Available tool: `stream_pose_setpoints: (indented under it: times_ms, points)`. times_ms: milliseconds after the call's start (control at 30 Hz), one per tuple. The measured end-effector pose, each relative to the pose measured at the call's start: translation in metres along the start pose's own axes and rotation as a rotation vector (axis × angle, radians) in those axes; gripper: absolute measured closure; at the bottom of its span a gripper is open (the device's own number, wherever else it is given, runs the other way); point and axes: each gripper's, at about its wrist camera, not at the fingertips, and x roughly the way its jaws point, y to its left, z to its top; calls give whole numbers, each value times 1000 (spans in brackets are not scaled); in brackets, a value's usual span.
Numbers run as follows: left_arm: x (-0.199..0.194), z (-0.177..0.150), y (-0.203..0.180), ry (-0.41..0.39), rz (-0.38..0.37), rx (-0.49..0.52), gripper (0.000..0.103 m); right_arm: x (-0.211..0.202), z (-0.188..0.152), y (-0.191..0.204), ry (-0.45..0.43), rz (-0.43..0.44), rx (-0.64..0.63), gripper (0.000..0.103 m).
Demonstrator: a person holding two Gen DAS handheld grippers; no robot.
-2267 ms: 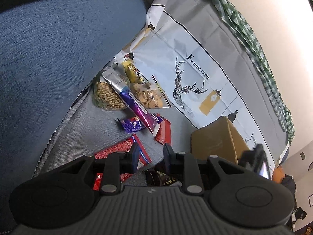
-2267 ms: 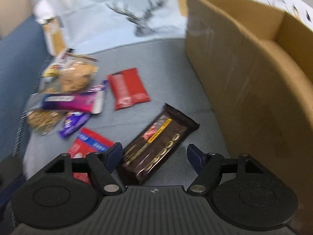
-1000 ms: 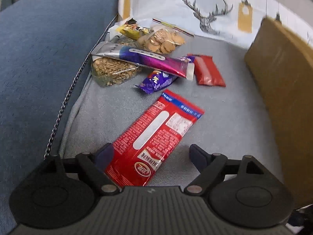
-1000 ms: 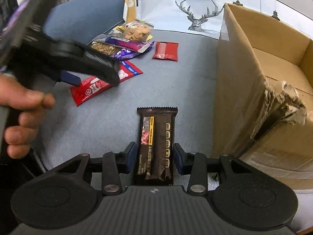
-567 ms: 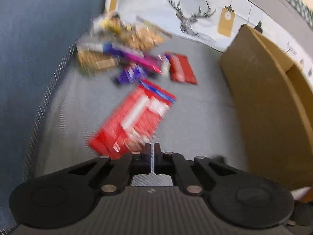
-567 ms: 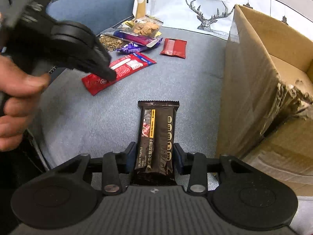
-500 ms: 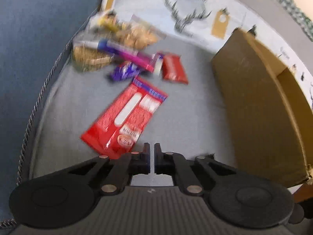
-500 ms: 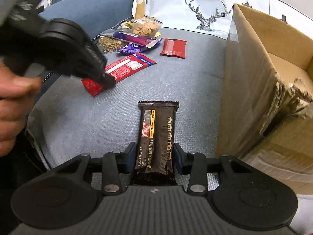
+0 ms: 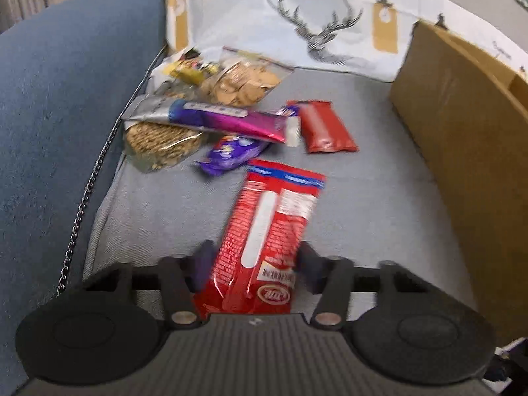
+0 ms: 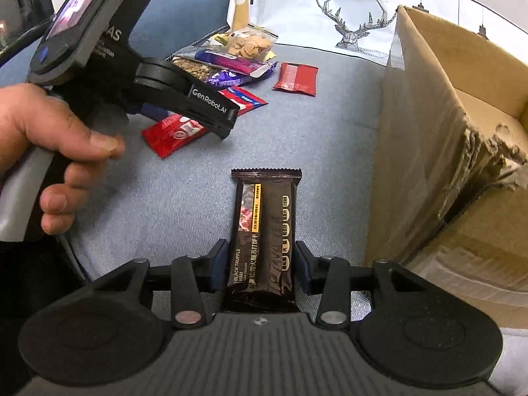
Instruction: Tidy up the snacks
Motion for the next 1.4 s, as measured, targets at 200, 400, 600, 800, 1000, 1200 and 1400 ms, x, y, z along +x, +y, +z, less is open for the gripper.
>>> stream_pose_setpoints:
  times_ms: [200,400,600,800,1000,1200,1400]
  points:
    - [-18,-6,3,103,-106,-122,55,-2,-1,1,-9,-3,11,61]
    - [-44,-38,-10,163,-119,-201,52,-4,-2,1,-11,-10,23,62]
    - [-46,-53,-32,90,-74,-123,41,-4,-4,3,-9,-17,11,59]
    - [-42,-57,-49,51,-24,-29,32,-2,-3,3,-16,-18,6,59]
    - [-42,-58,-49,39,-37,-22,47,-2,-5,4,-23,-27,-19,58]
    - [-44,-57,-47,25,-55,-37,55,-2,-4,7,-34,-44,-35,62]
    - [-46,-54,-37,27,-95,-110,55,-8,-4,10,-72,-65,-41,62]
